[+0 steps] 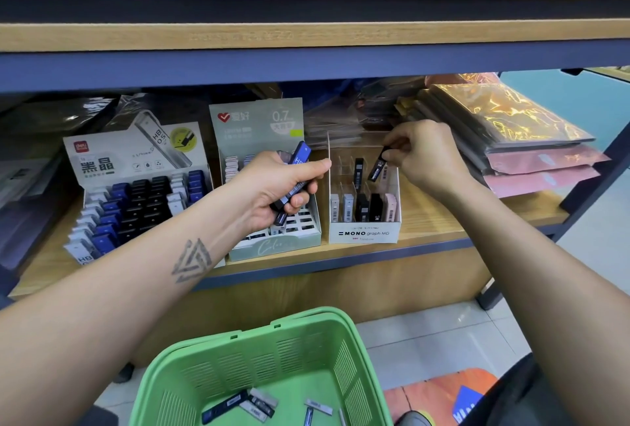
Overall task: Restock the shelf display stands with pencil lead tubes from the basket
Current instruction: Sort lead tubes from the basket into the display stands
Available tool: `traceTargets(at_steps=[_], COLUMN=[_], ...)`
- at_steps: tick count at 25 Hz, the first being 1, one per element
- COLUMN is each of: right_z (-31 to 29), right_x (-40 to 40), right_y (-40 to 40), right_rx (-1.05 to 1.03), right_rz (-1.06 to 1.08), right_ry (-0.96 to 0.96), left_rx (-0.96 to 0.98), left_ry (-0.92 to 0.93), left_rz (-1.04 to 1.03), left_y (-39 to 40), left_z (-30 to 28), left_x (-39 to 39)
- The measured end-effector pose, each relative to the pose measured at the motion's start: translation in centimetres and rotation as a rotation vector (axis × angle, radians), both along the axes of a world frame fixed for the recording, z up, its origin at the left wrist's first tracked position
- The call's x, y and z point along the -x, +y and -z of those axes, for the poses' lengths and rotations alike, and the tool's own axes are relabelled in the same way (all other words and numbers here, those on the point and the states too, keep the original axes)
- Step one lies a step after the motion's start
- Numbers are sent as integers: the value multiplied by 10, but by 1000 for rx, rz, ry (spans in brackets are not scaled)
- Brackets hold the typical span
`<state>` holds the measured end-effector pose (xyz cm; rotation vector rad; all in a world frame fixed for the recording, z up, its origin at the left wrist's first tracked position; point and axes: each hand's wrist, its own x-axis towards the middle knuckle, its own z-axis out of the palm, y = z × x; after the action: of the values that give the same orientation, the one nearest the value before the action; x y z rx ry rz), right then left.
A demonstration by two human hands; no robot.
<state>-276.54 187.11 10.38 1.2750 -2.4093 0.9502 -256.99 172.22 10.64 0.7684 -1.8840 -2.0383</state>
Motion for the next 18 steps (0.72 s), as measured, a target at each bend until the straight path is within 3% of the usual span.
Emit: traceTargets(at_steps=[13,18], right_z=[16,20], right_x=[2,2], right_y=[-15,-19], right_rx=[-187,-213], right_rz=[42,46], right_ry=[189,128], left_rx=[-9,-14], left_ry=[-10,-10], left_rz=[5,17], left_y=[0,-3], left_z=[4,5], left_x=[6,6])
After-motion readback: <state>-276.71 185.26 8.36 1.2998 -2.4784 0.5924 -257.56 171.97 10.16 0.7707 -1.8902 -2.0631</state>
